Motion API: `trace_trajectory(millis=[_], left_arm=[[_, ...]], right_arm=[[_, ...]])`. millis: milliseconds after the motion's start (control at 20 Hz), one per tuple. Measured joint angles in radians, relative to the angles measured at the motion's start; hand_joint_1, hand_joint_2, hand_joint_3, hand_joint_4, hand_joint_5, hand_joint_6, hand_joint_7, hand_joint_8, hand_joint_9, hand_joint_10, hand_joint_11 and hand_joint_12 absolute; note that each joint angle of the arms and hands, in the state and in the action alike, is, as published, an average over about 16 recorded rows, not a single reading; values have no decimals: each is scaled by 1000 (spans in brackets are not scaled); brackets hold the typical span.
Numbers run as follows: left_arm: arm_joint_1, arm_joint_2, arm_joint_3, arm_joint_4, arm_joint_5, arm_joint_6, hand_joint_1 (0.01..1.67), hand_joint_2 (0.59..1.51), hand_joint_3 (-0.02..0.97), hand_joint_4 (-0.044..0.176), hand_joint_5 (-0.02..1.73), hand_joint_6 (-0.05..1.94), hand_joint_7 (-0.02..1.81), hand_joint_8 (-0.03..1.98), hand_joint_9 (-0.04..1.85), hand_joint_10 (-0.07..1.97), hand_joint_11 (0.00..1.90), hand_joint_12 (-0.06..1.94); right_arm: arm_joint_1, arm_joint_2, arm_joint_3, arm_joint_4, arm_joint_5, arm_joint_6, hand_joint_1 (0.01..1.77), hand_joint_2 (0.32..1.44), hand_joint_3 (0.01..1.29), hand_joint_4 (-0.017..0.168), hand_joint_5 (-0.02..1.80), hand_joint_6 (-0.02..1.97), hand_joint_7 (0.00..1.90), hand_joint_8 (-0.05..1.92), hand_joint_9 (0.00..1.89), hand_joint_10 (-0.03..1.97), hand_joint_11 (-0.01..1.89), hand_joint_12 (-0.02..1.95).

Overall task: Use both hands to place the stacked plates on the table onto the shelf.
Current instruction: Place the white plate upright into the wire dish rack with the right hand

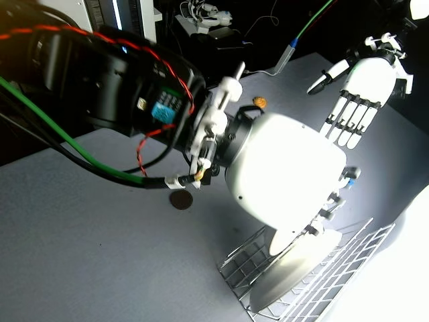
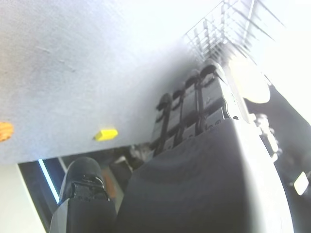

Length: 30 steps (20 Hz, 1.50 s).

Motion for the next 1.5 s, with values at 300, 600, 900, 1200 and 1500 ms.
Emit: trace_trajectory(millis=[300, 600, 900, 1200, 1500], left_arm=[[1, 1, -5, 3, -2, 10, 14, 1120, 21, 6, 20, 15, 17, 12, 19, 7, 15, 2], [2, 1, -10, 5, -2, 19, 14, 1120, 21, 5, 20, 15, 17, 12, 22, 6, 15, 2], [2, 1, -14, 5, -3, 26, 14, 1121, 21, 5, 20, 15, 17, 11, 23, 7, 15, 2], [2, 1, -18, 5, -3, 30, 15, 1120, 21, 5, 20, 14, 16, 12, 23, 6, 15, 2], [3, 1, -22, 5, -13, 32, 15, 1120, 21, 5, 20, 14, 17, 11, 23, 6, 15, 2]], right_arm=[[-38, -31, 41, 12, 13, 1, 1372, 996, 14, -9, 972, 833, 1114, 688, 999, 1122, 801, 1405], [-67, -54, 68, 13, 26, 0, 1359, 1014, 14, -7, 962, 846, 1096, 713, 982, 1032, 788, 1382], [-87, -69, 82, 13, 37, -1, 1299, 1047, 14, -5, 945, 869, 1070, 580, 986, 736, 750, 1360], [-96, -75, 86, 9, 44, -1, 1211, 1035, 14, -3, 921, 595, 1039, 328, 984, 376, 669, 1330], [-97, -77, 87, 2, 44, 0, 1146, 1010, 14, -4, 891, 276, 1001, 41, 958, 199, 566, 1298]])
